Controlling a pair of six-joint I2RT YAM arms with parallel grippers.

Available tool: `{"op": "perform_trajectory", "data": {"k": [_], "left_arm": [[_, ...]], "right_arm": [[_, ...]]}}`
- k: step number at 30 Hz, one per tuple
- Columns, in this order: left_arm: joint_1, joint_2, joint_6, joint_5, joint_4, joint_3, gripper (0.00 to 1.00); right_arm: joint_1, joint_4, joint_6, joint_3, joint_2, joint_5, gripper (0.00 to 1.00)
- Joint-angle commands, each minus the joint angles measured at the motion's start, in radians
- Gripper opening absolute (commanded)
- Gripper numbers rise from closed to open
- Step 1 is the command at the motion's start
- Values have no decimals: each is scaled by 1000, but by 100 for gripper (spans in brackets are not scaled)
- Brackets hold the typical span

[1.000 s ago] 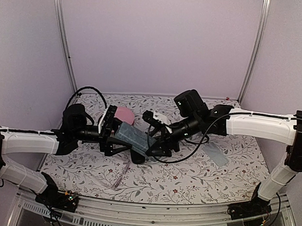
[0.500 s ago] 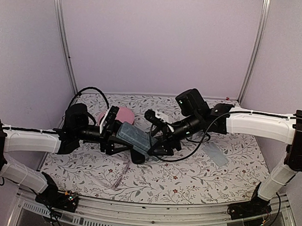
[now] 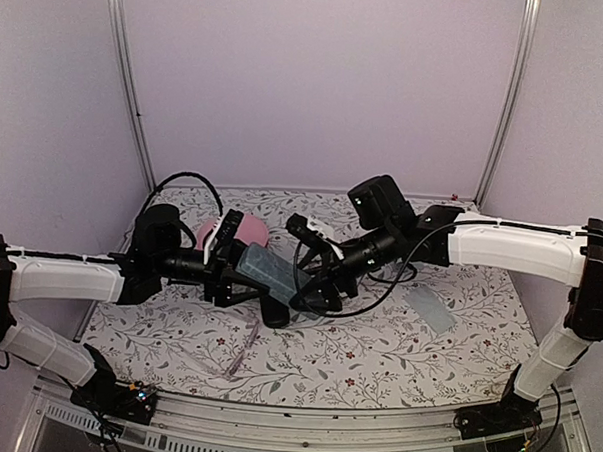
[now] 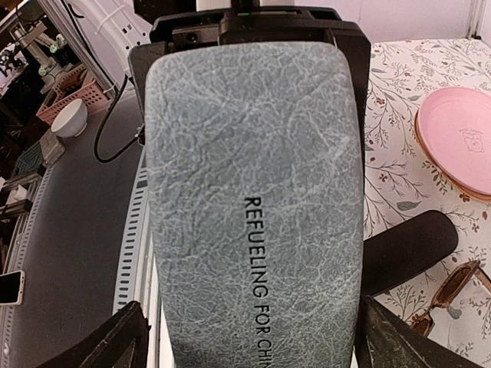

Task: Organize the sunglasses
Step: Pass from the right arm to the left, then open the sunglasses case.

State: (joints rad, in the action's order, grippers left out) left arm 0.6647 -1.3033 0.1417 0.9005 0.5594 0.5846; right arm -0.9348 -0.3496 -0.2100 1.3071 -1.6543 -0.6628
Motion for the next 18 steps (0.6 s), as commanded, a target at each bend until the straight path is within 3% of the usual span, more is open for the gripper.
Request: {"op": "perform_trajectory", "data": {"k": [1, 11, 18], "left_arm": [[11, -3, -18, -18, -1, 33, 0], [10, -8, -7, -37, -16, 44, 0], [12, -11, -25, -40, -53, 51, 0]], "right_arm": [[2, 32, 39, 34, -18, 15, 93], [-27, 32, 44, 48, -51, 100, 87], [-29, 55, 72, 39, -41, 127, 74]]}}
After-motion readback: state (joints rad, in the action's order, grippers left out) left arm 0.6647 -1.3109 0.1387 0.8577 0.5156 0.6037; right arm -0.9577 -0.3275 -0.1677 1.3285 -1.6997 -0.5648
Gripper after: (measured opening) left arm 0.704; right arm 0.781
